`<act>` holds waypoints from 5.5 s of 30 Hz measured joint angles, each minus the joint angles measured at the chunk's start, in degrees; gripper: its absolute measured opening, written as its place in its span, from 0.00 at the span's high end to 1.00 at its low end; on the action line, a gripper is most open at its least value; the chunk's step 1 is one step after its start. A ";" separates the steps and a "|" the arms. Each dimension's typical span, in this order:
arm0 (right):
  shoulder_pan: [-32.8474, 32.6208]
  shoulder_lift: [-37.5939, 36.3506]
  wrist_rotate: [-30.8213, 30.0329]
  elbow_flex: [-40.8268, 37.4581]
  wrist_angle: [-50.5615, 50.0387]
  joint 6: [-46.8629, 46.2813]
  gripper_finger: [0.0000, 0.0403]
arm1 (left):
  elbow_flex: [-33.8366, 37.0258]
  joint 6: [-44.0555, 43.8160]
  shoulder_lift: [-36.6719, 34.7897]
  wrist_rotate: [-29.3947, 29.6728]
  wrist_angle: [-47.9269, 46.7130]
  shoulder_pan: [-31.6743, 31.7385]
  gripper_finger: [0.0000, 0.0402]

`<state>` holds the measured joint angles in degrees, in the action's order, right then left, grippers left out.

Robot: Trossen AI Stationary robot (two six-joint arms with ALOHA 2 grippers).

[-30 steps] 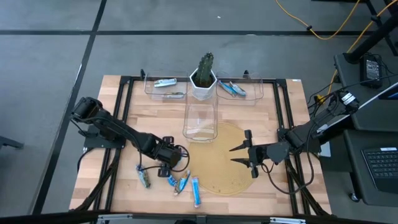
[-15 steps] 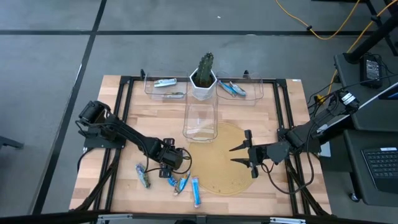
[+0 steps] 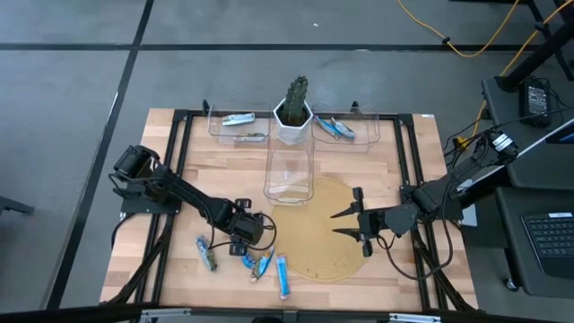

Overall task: Pick and place Granola Bars by type
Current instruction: Put the red green granola bar into the right transparent bin

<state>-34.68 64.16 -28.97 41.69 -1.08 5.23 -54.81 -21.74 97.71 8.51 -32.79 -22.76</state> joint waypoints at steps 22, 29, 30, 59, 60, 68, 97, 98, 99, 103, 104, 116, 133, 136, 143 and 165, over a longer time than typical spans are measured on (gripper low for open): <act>0.02 -0.02 0.02 0.00 -0.13 -0.18 0.58 | 0.04 0.20 -7.30 6.63 -5.02 0.00 0.96; 0.02 -0.02 0.02 0.00 -0.11 -1.99 0.58 | 0.04 1.39 -8.72 9.13 -5.01 0.00 0.96; 0.02 -0.02 -0.02 0.00 -0.11 -2.23 0.58 | 0.04 1.44 -8.96 9.51 -5.00 0.00 0.96; 2.91 -0.02 -5.39 0.00 -4.85 -7.81 0.58 | -18.02 19.23 -12.92 25.36 -9.95 -3.78 0.96; 2.91 -0.02 -5.37 0.00 -4.88 -7.80 0.58 | -18.59 19.85 -12.92 25.40 -9.95 -3.77 0.96; 3.33 -0.04 -5.40 0.00 -4.62 -6.30 0.58 | -24.03 24.73 -12.90 27.90 -13.19 -3.76 0.96; 24.32 -19.69 28.11 0.89 5.05 1.20 0.56 | -34.40 39.46 -12.90 31.13 -10.00 2.84 0.96; 24.89 -19.45 28.22 1.48 5.07 1.22 0.55 | -34.40 40.54 -12.90 31.13 -8.88 2.94 0.96; 25.45 -19.32 28.27 2.06 5.04 1.22 0.54 | -34.40 41.67 -12.90 31.13 -7.82 3.03 0.96; 27.49 -18.07 30.61 4.70 5.25 1.04 0.44 | -34.40 44.85 -12.90 31.20 -4.61 3.03 0.96; 27.82 -17.54 30.62 5.35 5.22 1.03 0.42 | -34.40 45.41 -12.90 31.17 -4.06 3.02 0.96; 32.45 -9.10 31.99 9.48 7.42 0.43 0.22 | -34.40 48.52 -12.85 30.96 0.07 3.02 0.96; 37.59 1.77 44.21 18.36 10.37 -1.92 0.19 | -34.40 52.54 -12.84 29.91 4.82 3.06 0.96; 37.57 4.08 44.98 20.53 10.43 -1.89 0.19 | -34.40 52.54 -12.84 29.90 4.78 3.06 0.96; 37.57 9.21 47.79 25.41 10.35 -1.81 0.19 | -34.40 52.54 -12.83 29.84 4.77 3.04 0.96; 37.57 15.34 50.14 31.21 10.27 -1.42 0.23 | -34.40 52.41 -12.85 29.08 4.76 3.06 0.96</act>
<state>2.90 79.50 21.17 72.90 9.19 3.82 -89.21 30.68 84.86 37.59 -28.03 -19.71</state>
